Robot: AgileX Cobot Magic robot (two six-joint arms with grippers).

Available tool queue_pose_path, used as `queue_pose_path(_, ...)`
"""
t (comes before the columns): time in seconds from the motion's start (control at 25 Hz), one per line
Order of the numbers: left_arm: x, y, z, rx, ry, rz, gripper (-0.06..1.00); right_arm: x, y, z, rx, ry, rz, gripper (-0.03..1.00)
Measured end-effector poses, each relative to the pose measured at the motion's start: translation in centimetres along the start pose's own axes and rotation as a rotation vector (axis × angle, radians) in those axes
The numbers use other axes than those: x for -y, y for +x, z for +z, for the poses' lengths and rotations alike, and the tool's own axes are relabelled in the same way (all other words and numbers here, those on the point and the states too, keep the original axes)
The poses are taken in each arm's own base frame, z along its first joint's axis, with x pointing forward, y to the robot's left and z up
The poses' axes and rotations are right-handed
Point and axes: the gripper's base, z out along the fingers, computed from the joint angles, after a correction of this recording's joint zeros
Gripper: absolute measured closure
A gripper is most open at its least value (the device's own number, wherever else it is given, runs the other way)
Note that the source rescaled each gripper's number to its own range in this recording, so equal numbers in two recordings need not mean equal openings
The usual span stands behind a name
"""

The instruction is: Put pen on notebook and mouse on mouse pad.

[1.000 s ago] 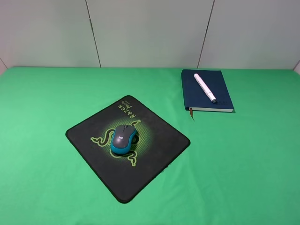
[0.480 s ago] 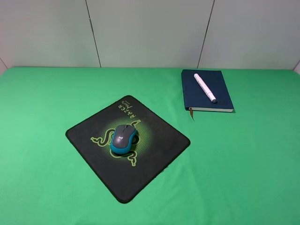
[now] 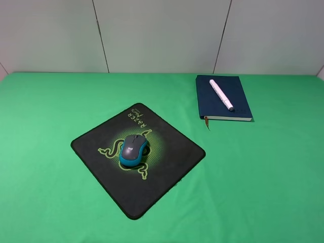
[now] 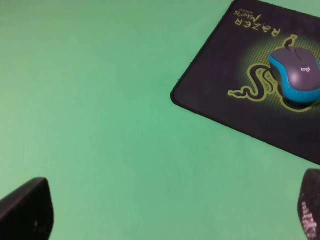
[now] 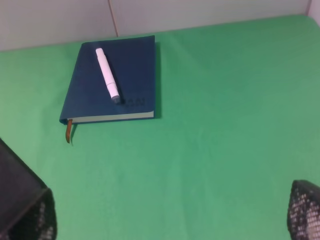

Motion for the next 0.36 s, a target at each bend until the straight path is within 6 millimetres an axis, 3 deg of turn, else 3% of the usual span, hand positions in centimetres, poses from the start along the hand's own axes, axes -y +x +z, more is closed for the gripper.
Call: queue_pose_path(0.36, 0.0, 0.0, 0.0, 0.0, 0.0, 0.0, -0.01, -0.02, 0.0, 0.0, 0.0, -0.003, 0.002, -0.03)
